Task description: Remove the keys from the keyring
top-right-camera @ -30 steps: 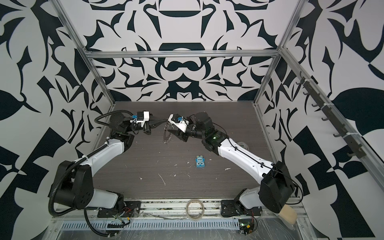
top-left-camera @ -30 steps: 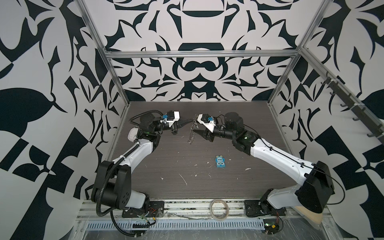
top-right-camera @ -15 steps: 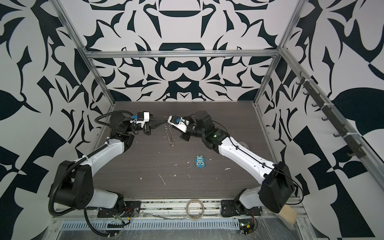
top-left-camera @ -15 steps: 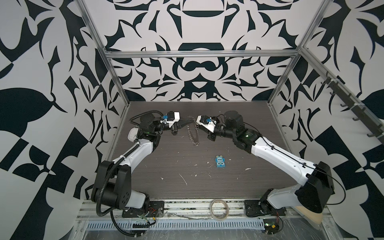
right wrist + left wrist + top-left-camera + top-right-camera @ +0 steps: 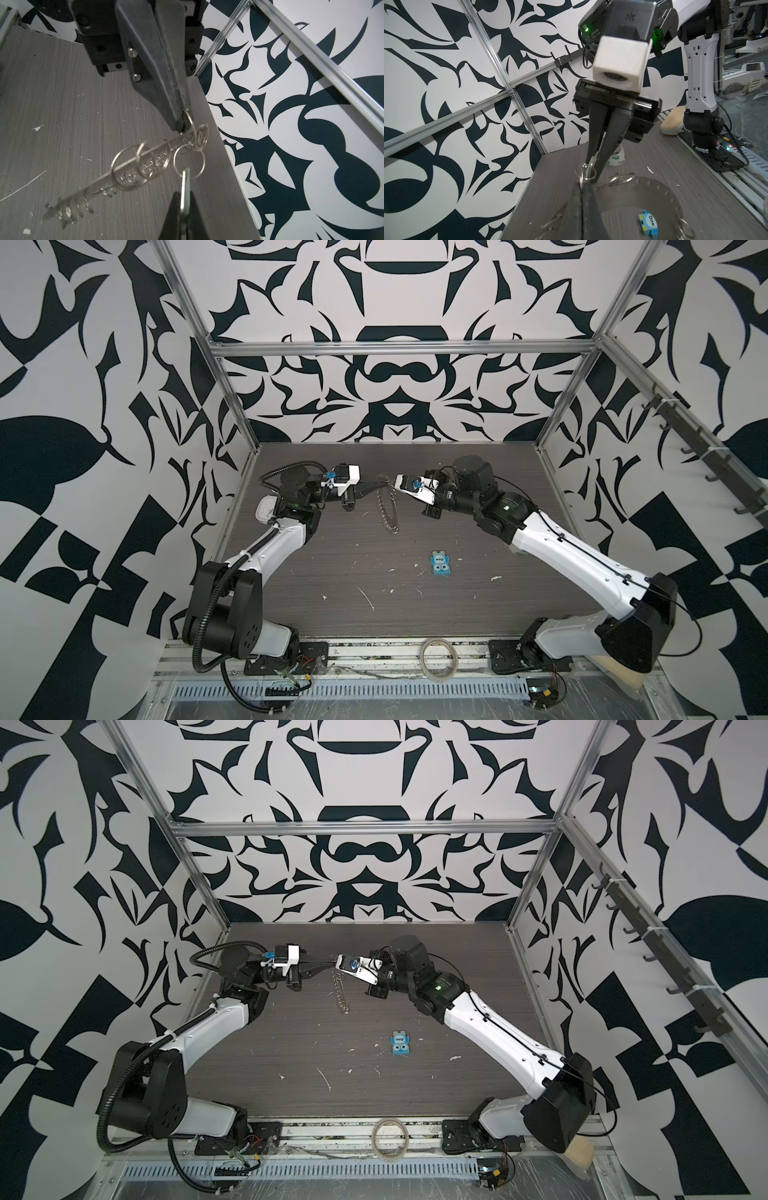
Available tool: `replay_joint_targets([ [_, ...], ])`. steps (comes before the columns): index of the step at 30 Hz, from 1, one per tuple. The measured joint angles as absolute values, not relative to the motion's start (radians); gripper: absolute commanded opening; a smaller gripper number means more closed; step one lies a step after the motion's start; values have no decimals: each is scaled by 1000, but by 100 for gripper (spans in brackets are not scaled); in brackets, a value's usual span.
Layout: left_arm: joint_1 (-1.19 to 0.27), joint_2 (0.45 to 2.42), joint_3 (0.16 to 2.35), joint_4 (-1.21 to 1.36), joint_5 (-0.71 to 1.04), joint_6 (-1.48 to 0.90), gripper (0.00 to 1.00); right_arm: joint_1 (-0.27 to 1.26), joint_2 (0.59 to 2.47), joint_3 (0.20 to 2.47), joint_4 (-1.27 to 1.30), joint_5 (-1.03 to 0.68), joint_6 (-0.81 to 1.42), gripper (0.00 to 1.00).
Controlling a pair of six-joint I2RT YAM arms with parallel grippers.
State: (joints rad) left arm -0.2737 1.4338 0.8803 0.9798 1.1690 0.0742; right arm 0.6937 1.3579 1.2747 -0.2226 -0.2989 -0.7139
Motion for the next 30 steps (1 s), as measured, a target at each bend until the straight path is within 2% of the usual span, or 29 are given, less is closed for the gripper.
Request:
replay_joint_targets([
  [16,-276,1431,880,881,1202,140,0,700,1392,1420,-405,-299,-885,0],
  [30,-274,1401,888,732,1244,223,0,700,1459,1527,-500,-322,-943,0],
])
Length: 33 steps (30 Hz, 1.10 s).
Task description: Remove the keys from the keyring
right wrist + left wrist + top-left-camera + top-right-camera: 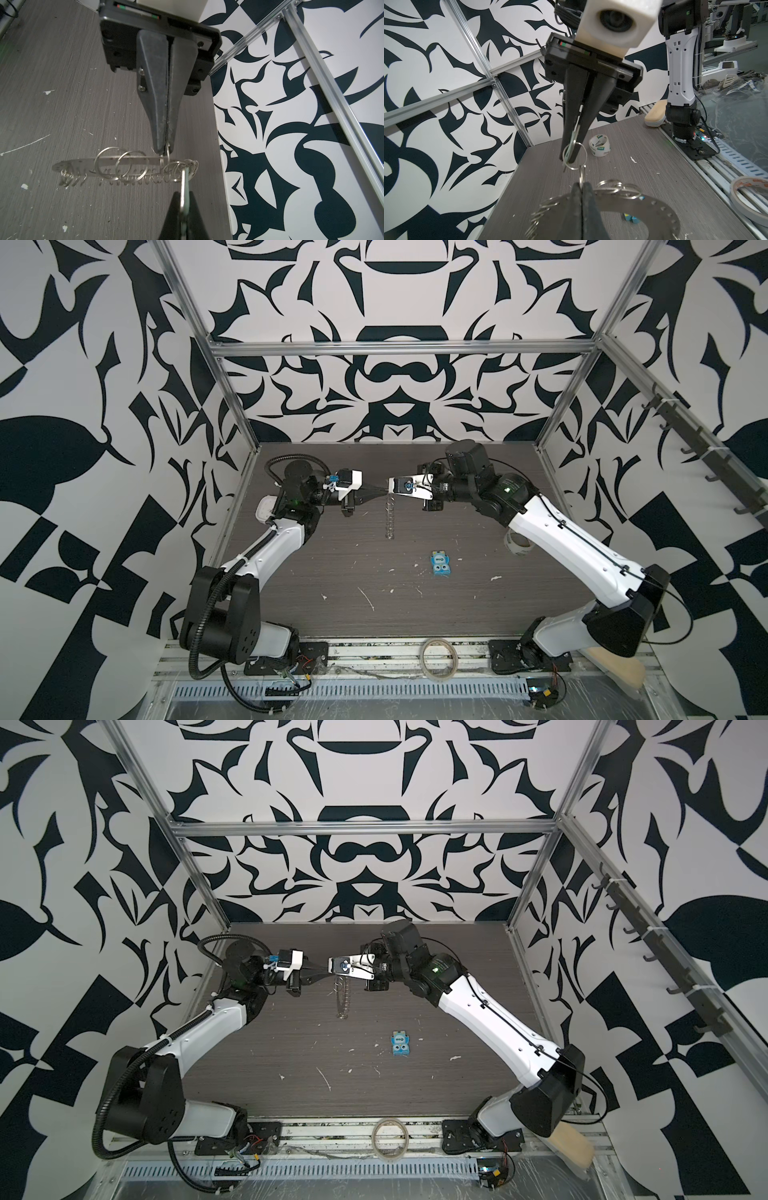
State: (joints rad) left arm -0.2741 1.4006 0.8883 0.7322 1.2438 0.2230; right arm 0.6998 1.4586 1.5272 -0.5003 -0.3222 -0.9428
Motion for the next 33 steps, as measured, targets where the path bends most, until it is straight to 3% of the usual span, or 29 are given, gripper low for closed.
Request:
replay_joint_targets([
  [28,-269,1403,912,875,1299,26,0,636,1494,1454,-398,-505,-853,0],
  [31,-269,1403,912,879,1290,21,0,635,1498,1450,-381,-509,-830,25],
  [33,-269,1403,912,896,1290,15,0,628,1497,1441,-371,-502,-809,32],
])
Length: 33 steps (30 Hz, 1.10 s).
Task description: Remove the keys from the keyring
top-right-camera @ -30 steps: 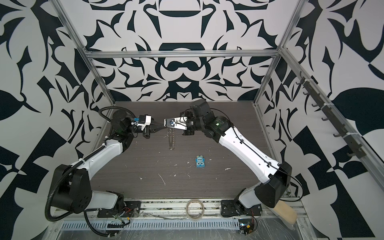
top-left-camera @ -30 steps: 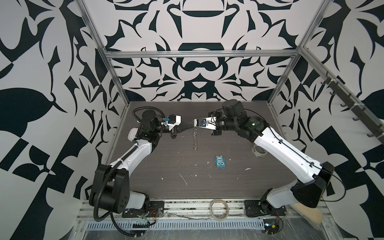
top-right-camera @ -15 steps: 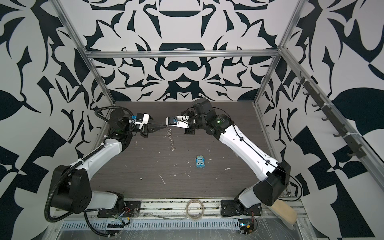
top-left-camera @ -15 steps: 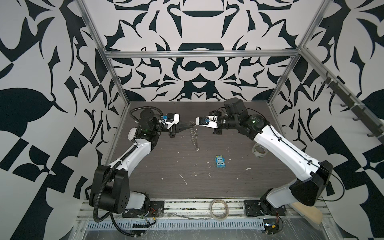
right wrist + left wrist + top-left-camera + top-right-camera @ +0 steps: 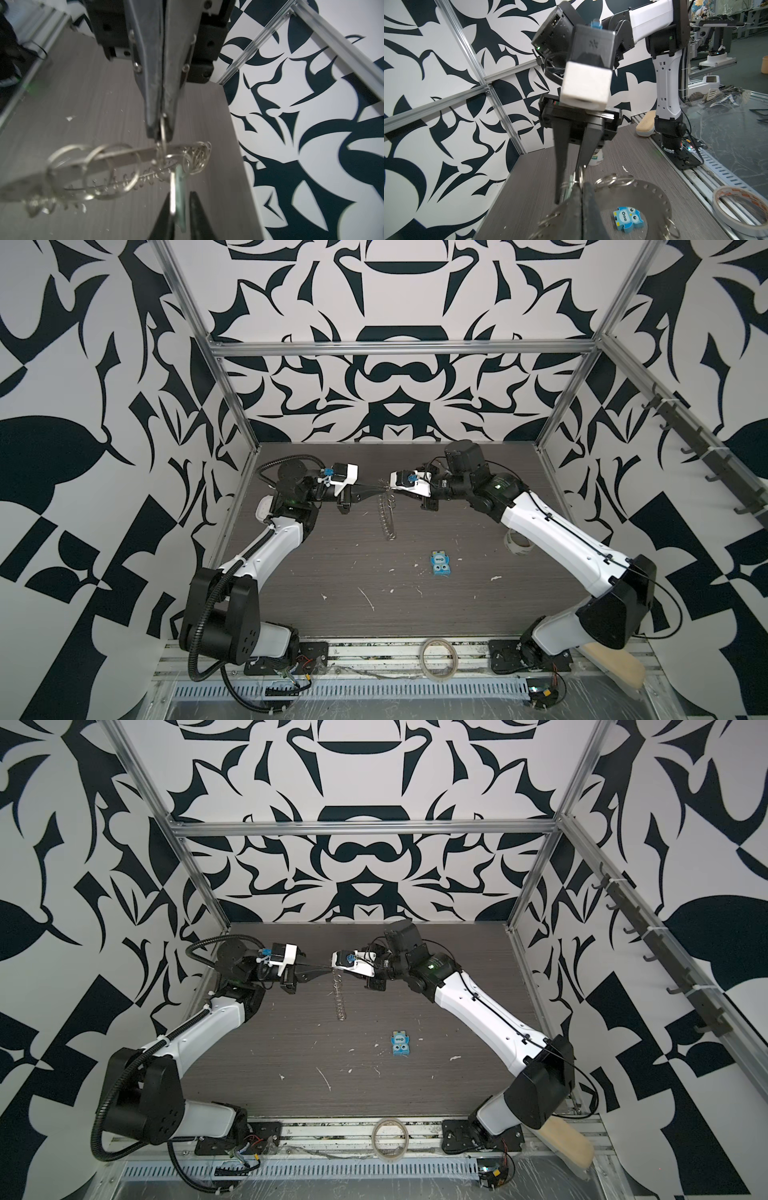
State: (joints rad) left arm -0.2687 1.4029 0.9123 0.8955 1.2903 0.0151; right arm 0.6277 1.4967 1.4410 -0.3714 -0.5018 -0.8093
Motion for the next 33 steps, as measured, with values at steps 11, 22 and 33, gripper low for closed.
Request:
replay_joint_targets([
  [11,-270,1419,912,958,1275,-13,0,502,1380,1337,-290,-582,-647,21],
  [22,-270,1419,912,968,1272,-23,0,513,1425,1357,-155,-754,-487,21],
  [33,-270,1419,912,963,1273,-22,0,534,1493,1456,-243,-861,-494,23],
])
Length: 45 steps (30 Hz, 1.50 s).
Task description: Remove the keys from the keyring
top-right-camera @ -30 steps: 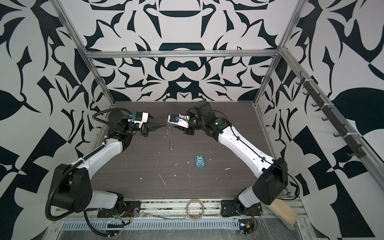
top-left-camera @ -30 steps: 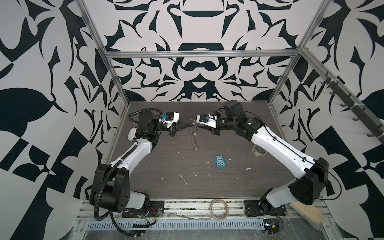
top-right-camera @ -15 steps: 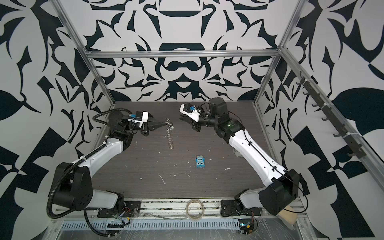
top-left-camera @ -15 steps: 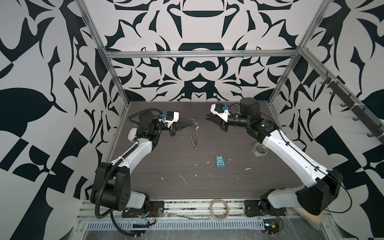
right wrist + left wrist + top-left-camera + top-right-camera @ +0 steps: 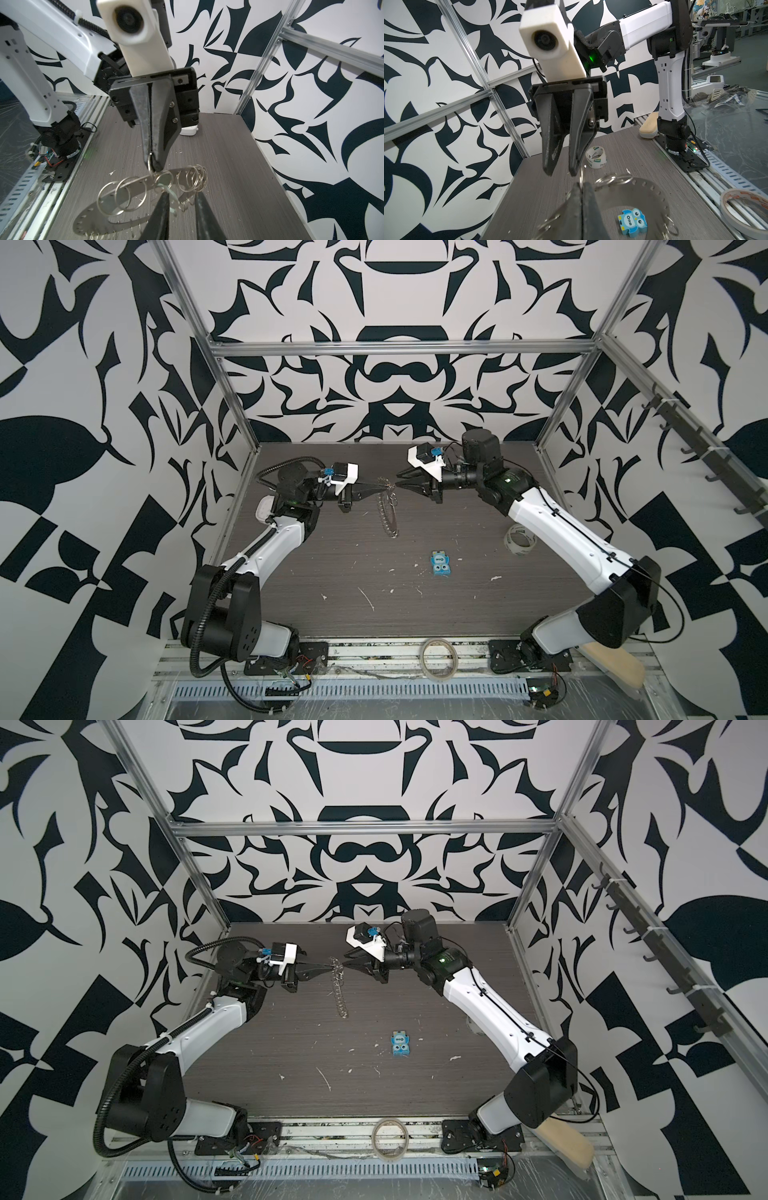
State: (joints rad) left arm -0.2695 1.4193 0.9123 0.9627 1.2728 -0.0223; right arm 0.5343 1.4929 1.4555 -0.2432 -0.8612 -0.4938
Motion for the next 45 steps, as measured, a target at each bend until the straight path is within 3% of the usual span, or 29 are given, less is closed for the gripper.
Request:
replay_joint_targets([
  [12,-270,1419,912,958,1279,-22,0,551,1503,1530,-390,-887,-547,24],
  [19,-270,1419,912,949,1280,-22,0,557,1507,1530,-403,-858,-561,34],
  [41,-270,1419,912,941,1287,-19,0,566,1566,1560,-462,-879,-572,26],
  [45,-270,1419,912,938,1288,-19,0,570,1565,1571,-467,-878,-576,29],
])
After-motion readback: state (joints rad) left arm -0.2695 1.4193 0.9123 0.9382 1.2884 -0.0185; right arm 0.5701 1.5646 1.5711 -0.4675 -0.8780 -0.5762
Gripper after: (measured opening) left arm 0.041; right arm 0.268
